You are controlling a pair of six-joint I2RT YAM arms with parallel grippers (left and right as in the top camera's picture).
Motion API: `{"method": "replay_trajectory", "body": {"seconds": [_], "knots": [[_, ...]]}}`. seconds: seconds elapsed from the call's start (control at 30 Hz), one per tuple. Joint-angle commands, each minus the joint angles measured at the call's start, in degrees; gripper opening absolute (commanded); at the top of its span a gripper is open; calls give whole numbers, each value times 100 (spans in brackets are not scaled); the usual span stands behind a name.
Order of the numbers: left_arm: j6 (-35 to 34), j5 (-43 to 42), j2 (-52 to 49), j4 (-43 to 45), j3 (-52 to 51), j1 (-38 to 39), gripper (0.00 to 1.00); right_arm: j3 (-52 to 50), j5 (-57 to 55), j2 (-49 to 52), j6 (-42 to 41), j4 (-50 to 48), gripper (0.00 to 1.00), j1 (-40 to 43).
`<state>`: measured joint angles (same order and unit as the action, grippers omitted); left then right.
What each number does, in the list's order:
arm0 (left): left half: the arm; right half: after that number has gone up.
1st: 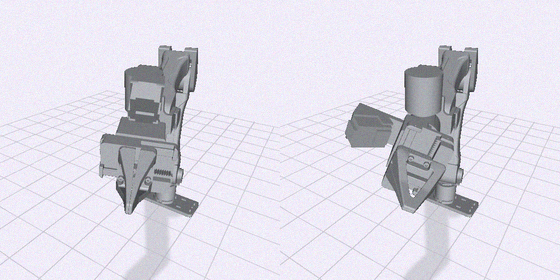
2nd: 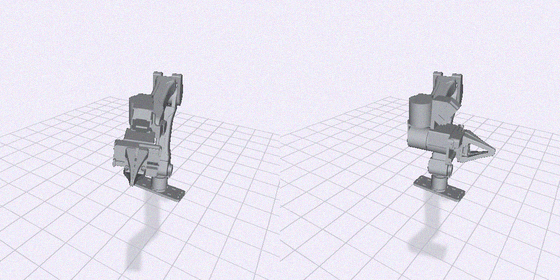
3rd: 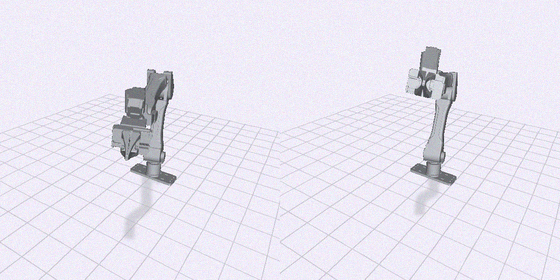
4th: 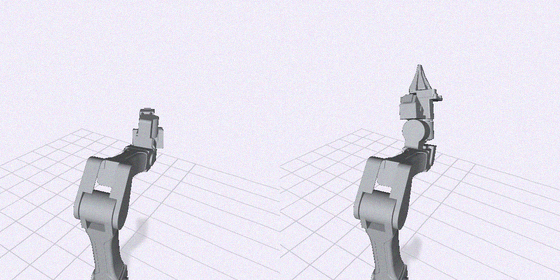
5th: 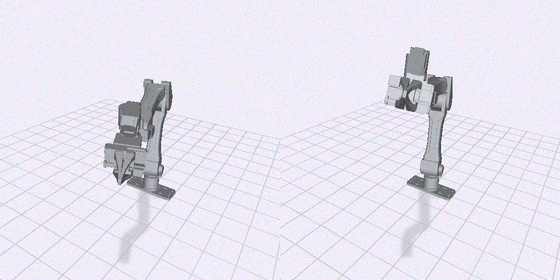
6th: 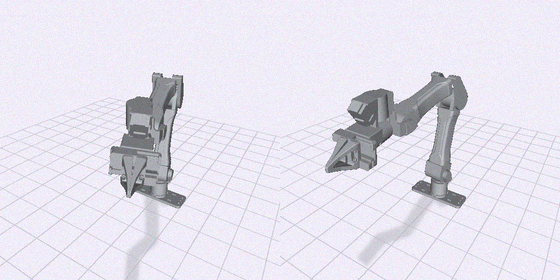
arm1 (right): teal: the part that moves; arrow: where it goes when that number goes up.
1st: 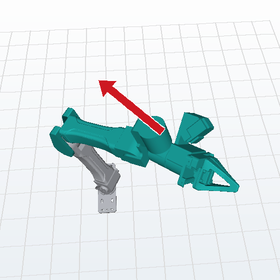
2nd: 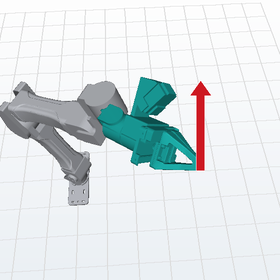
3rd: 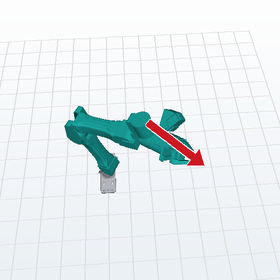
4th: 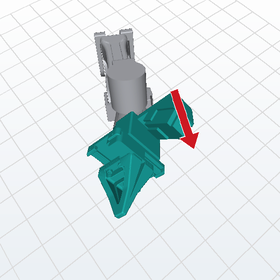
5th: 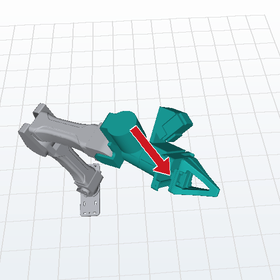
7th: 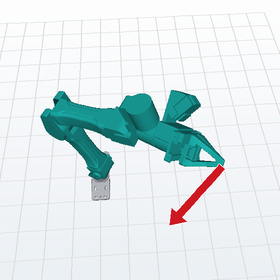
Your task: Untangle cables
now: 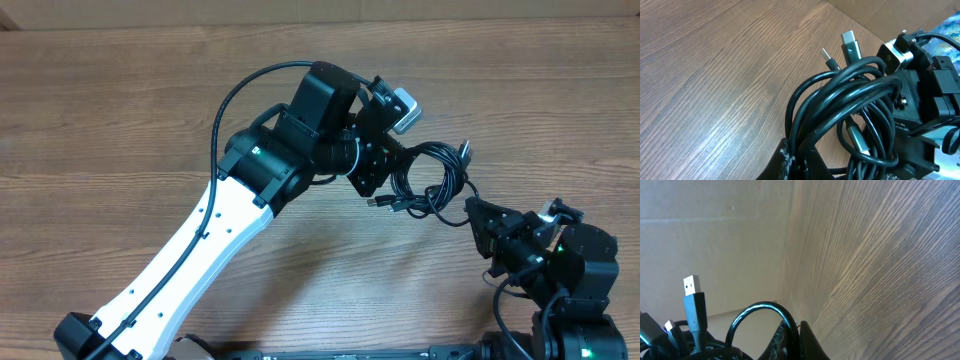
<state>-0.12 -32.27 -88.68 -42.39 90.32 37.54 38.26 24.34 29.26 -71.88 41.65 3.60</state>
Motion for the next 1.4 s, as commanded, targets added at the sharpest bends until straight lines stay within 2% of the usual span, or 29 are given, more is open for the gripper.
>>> {"method": "replay_trajectory", "body": {"seconds": [0.0,0.37,0.67,0.73,0.87,0.97,1.1,1.2,1.37], "knots": [[-122,-186,140,-20,20,42,4,111,-450,-2,-181,59,4,-11],[-118,-214,140,-107,20,42,5,111,-588,-2,-380,76,4,-11],[-164,37,140,-107,20,42,4,111,-361,-2,-372,765,4,-11],[-166,94,140,-107,20,42,4,111,-114,-2,-286,778,13,-11],[-280,304,140,-105,20,42,4,111,155,-2,-289,778,39,-11],[-431,470,140,-114,20,42,4,111,254,-2,-289,778,48,-11],[-605,667,140,-118,20,39,4,111,295,-2,-291,776,47,-11],[-890,1082,140,-173,20,42,4,114,297,-2,-291,763,35,-11],[-1368,1639,140,-201,20,35,4,114,297,-2,-291,756,35,-11]]}}
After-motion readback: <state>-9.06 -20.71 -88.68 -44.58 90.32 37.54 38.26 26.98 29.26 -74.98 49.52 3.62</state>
